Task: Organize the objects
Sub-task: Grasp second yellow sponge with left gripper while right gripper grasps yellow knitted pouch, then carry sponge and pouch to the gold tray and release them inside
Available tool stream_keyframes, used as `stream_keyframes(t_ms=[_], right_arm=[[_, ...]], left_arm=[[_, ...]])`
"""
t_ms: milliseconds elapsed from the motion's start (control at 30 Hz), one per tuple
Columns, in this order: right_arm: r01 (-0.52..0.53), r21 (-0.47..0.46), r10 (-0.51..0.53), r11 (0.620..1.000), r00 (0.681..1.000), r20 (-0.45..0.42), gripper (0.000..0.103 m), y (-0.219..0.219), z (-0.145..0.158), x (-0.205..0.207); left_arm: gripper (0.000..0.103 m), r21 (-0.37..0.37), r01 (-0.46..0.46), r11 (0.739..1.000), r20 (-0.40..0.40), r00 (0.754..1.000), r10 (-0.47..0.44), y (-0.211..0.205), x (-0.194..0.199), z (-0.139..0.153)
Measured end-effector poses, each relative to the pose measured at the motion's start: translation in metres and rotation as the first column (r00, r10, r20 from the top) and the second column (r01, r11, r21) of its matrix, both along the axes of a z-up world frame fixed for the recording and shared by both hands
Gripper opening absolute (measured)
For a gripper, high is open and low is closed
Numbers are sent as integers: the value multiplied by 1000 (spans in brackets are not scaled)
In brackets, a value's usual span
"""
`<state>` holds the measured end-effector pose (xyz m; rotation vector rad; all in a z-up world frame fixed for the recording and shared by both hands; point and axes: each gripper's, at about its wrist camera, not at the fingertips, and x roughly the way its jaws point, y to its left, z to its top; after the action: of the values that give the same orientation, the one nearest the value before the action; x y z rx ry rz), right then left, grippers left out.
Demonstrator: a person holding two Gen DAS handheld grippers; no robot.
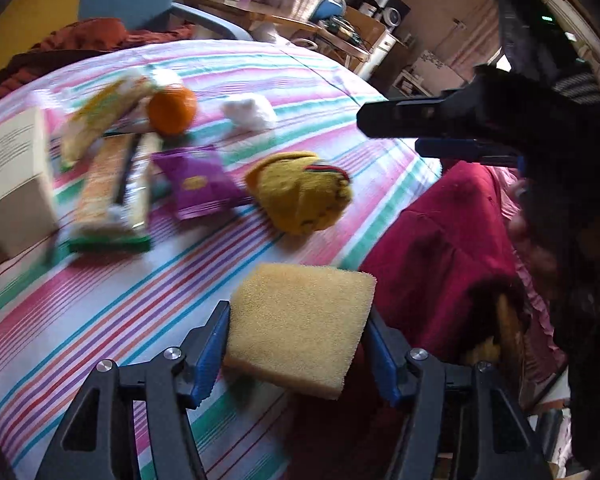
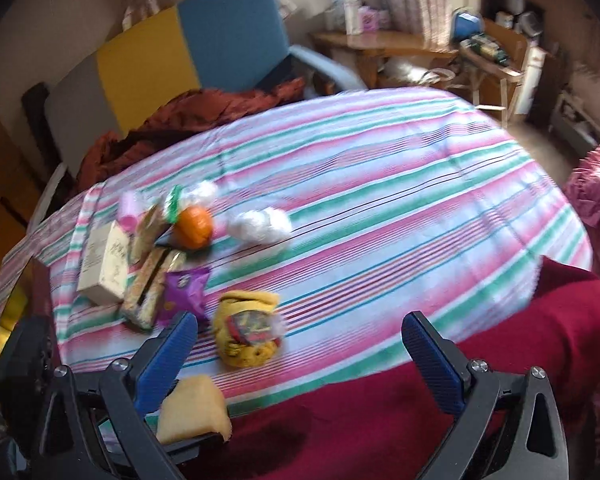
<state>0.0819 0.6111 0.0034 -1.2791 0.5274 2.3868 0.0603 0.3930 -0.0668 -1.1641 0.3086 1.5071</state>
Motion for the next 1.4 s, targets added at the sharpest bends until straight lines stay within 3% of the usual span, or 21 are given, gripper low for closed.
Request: stream_keyframes(t_ms=[133,267,433,533,567,633,767,967,1100,1200,1400], right_arm=[[-93,-57,98,994,991,95,103,-10,-20,-29],[-179,-91,194,980,959,207,102,-20,-43,-58],[-222,-112,247,969,905,345,90,-23,-69,-81],[-240,-91,255,967,872,417,51,-27,-82,-87],[-240,-73,248,968,868,430,49,-28,-84,-86],[-255,-49,252,966,873,417,43,-31,-77,-82],[-233,35,203,972,906,372,43,-34,-54,-60],[-208,89,188,974,963,192,43,-51,-2,-32],[-269,90,261,959,961,88,43,-89,22,-42],[-347,77,345,935,938,39,43,-132,30,-62],[-505,48,507,862,862,-25,43,-226,33,-96]], left_arm=[[64,0,-78,997,-49,996,78,-37,-11,5],[64,-7,-138,990,-49,989,138,-63,-19,2],[64,-2,-177,984,-31,984,177,-86,-24,0],[64,14,-187,982,-44,981,187,-94,-21,5],[64,20,-192,981,-49,980,192,-97,-21,7],[64,30,-204,979,-51,977,205,-102,-21,11],[64,58,-227,972,-56,971,230,-118,-23,22],[64,102,-302,948,-76,948,310,-150,-30,43],[64,134,-394,909,-82,910,406,-184,-44,57],[64,151,-487,860,-77,862,501,-216,-58,66],[64,166,-657,735,-78,735,674,-290,-88,75]])
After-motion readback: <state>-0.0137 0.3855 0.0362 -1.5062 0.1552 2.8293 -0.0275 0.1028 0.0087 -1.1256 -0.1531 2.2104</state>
